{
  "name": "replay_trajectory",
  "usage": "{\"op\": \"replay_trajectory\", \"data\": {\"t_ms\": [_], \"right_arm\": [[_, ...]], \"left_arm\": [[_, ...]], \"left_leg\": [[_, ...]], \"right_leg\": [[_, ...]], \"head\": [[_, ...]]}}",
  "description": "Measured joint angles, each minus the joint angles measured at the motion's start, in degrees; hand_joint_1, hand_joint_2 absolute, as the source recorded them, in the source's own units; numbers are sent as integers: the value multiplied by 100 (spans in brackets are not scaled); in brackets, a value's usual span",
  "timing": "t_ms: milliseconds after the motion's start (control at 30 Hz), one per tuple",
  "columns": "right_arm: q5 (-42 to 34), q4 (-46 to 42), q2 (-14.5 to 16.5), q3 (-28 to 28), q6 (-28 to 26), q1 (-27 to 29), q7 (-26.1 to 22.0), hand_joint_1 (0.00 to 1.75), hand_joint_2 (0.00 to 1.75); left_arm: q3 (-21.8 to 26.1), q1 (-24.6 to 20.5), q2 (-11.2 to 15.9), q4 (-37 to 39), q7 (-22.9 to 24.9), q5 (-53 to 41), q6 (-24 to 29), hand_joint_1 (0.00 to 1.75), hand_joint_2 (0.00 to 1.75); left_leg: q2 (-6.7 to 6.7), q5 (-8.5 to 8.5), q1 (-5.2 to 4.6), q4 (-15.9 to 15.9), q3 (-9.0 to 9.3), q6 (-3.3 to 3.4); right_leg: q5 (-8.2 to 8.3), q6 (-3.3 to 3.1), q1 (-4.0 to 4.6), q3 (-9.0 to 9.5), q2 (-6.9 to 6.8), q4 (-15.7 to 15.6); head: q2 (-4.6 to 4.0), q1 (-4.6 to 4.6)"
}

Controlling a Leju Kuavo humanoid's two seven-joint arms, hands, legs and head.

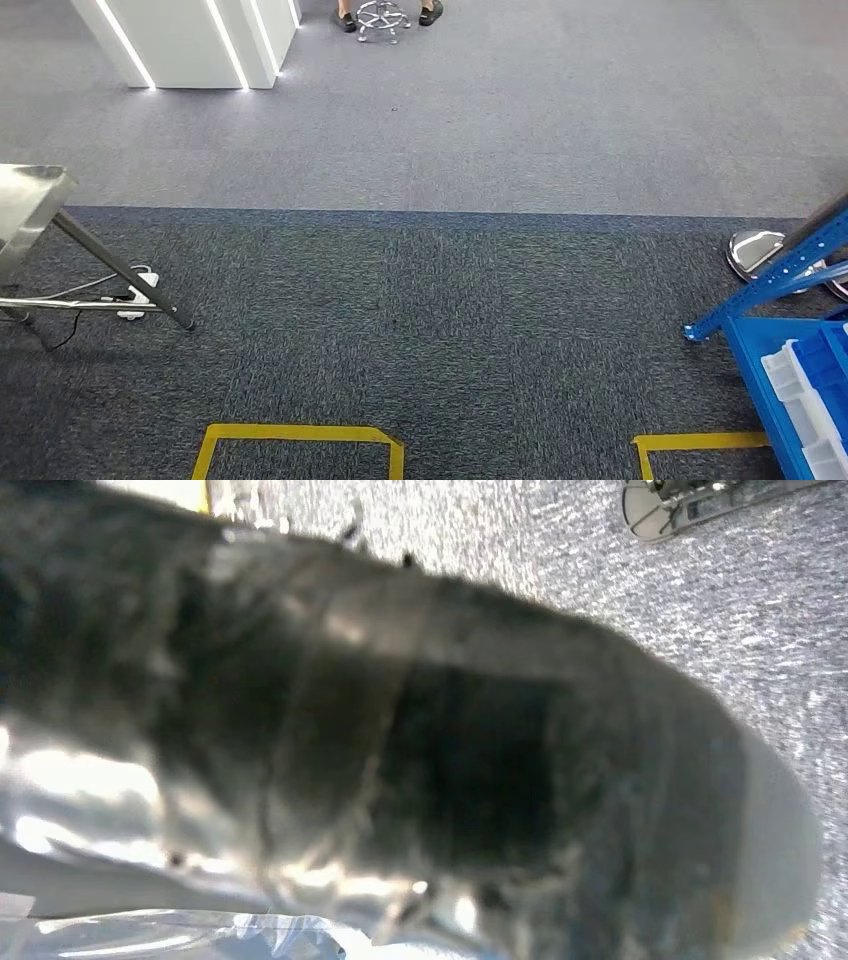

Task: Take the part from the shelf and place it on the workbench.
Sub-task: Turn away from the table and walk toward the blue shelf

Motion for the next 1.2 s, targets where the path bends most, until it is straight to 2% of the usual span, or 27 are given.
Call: {"op": "replay_trajectory", "data": {"t_ms": [33, 67, 100, 167, 233, 300, 333, 367, 433, 467, 500, 533, 567, 600, 633, 700, 733, 767, 833, 900, 967, 1000, 1033, 1067, 1100, 1133, 1200], "right_arm": [[-1, 0, -1, 0, 6, 4, 3, 0, 0], [-3, 0, -1, -1, 12, 8, 7, 0, 0], [-7, 0, -2, -1, 18, 10, 10, 0, 0], [-17, 0, -1, -2, 25, 8, 14, 0, 0], [-19, 0, -4, -2, 31, 4, 12, 0, 0], [-10, 0, -9, -2, 37, 17, 10, 0, 0], [-5, 0, -11, -2, 41, 28, 7, 0, 0], [-2, 0, -12, -2, 48, 32, 1, 0, 0], [1, 0, -13, -2, 67, 20, -18, 0, 0], [4, 0, -13, -2, 77, 13, -26, 0, 0], [8, 0, -13, -2, 84, 8, -30, 0, 0], [13, 0, -13, -2, 88, 8, -25, 0, 0], [16, 0, -13, -2, 90, 13, -13, 0, 0], [17, 0, -14, -2, 91, 19, 5, 0, 0], [17, 0, -15, -3, 91, 24, 26, 0, 0], [17, 0, -17, -4, 91, 21, 58, 0, 0], [17, 0, -17, -4, 90, 16, 69, 0, 0], [17, 0, -17, -4, 90, 15, 77, 0, 0], [17, 1, -16, -4, 89, 25, 85, 0, 0], [18, 4, -15, -4, 89, 23, 86, 0, 0], [23, 7, -15, -4, 97, 3, 78, 0, 0], [28, 7, -15, -4, 104, -4, 65, 0, 0], [35, 7, -15, -4, 112, -6, 50, 0, 0], [43, 7, -15, -4, 117, -4, 33, 0, 0], [50, 7, -15, -4, 119, -2, 22, 0, 0], [59, 7, -15, -4, 119, -1, 17, 0, 0], [80, 10, -14, -4, 118, -9, 21, 0, 0]], "left_arm": [[-1, 11, 0, 0, 1, -2, 0, 0, 0], [-2, 18, 0, 0, 2, -3, 0, 0, 0], [-3, 19, 0, 0, 3, -5, 0, 0, 0], [-6, 9, 0, 0, 3, -8, 0, 0, 0], [-9, -7, -3, 0, 1, -9, 0, 0, 0], [-11, -23, -7, 0, -1, -5, 0, 0, 0], [-11, -27, -9, 0, -3, -4, 0, 0, 0], [-11, -29, -10, 0, -5, -2, 1, 0, 0], [-11, -18, -12, 0, -9, 0, 2, 0, 0], [-11, -9, -12, 0, -8, 0, 2, 0, 0], [-11, 0, -12, 0, -4, -2, 1, 0, 0], [-11, 6, -11, 0, 5, -3, 1, 0, 0], [-11, 8, -11, 0, 16, -6, -1, 0, 0], [-12, 6, -14, 0, 26, -11, -2, 0, 0], [-13, 5, -16, 0, 35, -16, -4, 0, 0], [-14, 5, -21, 0, 42, -33, -8, 0, 0], [-14, 1, -22, 0, 43, -39, -9, 0, 0], [-14, -9, -22, 0, 41, -43, -9, 0, 0], [-15, -40, -22, 0, 32, -45, -8, 0, 0], [-17, -51, -23, 0, 13, -42, -6, 0, 0], [-18, -38, -22, 0, -5, -31, -4, 0, 0], [-18, -28, -22, 0, -14, -22, -4, 0, 0], [-17, -20, -22, 0, -22, -14, -4, 0, 0], [-17, -14, -22, 0, -31, -7, -4, 0, 0], [-16, -12, -22, 0, -38, -3, -3, 0, 0], [-16, -13, -22, 0, -41, -2, -3, 0, 0], [-15, -7, -20, 0, -34, 1, -9, 0, 0]], "left_leg": [[-11, 28, 0, 119, -73, 3], [-19, 164, 0, 29, -53, 11], [-42, 379, 1, -260, 59, 26], [-259, 726, 11, -978, 338, 62], [-447, 810, 10, -1322, 456, 92], [-393, 816, 3, -1360, 472, 138], [-329, 835, 6, -1386, 487, 176], [-266, 856, 12, -1415, 501, 221], [-112, 875, 9, -1448, 508, 284], [-29, 871, 3, -1449, 504, 300], [59, 865, -3, -1448, 501, 303], [140, 856, -4, -1446, 502, 303], [216, 845, -4, -1445, 507, 299], [280, 832, -2, -1444, 521, 289], [340, 815, -2, -1443, 542, 274], [445, 770, -25, -1431, 581, 214], [491, 750, -37, -1427, 598, 179], [540, 735, -48, -1428, 616, 145], [598, 705, -41, -1429, 661, 83], [393, 535, -19, -1224, 604, 25], [97, 176, 5, -591, 315, -10], [33, 18, 10, -211, 128, -19], [3, -48, 11, 71, -21, -25], [-11, 9, 11, 153, -86, -24], [-26, 177, 11, 16, -52, -14], [-78, 417, 11, -311, 70, 5], [-354, 780, 17, -1048, 345, 59]], "right_leg": [[-1, -1, 3, -3, 85, 13], [-4, 1, 4, -4, 170, 29], [-10, 7, 4, -4, 251, 45], [-25, 36, 10, -23, 388, 88], [-22, 99, 5, -70, 497, 115], [-5, 179, -10, -105, 581, 115], [-24, 210, -14, -120, 520, 141], [-91, 239, -10, -161, 395, 234], [-410, 283, -12, -406, 79, 757], [-606, 303, -17, -594, -3, 1138], [-752, 321, -26, -770, -32, 1495], [-795, 335, -35, -873, -45, 1702], [-733, 345, -43, -876, -61, 1716], [-572, 347, -50, -762, -92, 1506], [-361, 338, -53, -553, -168, 1123], [-97, 274, -12, -165, -419, 380], [-57, 232, 14, -70, -495, 185], [-73, 192, 41, -54, -510, 125], [-58, 124, 32, -58, -384, 103], [-30, 48, -2, -38, -265, 59], [-14, -8, -12, -37, -138, 46], [-12, -22, -6, -42, -68, 49], [-13, -28, 0, -41, 11, 53], [-14, -29, 5, -37, 94, 58], [-16, -28, 8, -27, 179, 63], [-18, -24, 9, -17, 260, 69], [-28, 0, 11, -21, 401, 92]], "head": [[0, 0], [0, 0], [0, -1], [0, 0], [0, 0], [0, 0], [0, 2], [0, 6], [0, 15], [0, 17], [0, 16], [0, 16], [0, 15], [0, 15], [0, 15], [0, 14], [0, 13], [0, 11], [0, 10], [0, 6], [0, 1], [0, -1], [0, -1], [0, -1], [0, -1], [0, -1], [0, 2]]}}
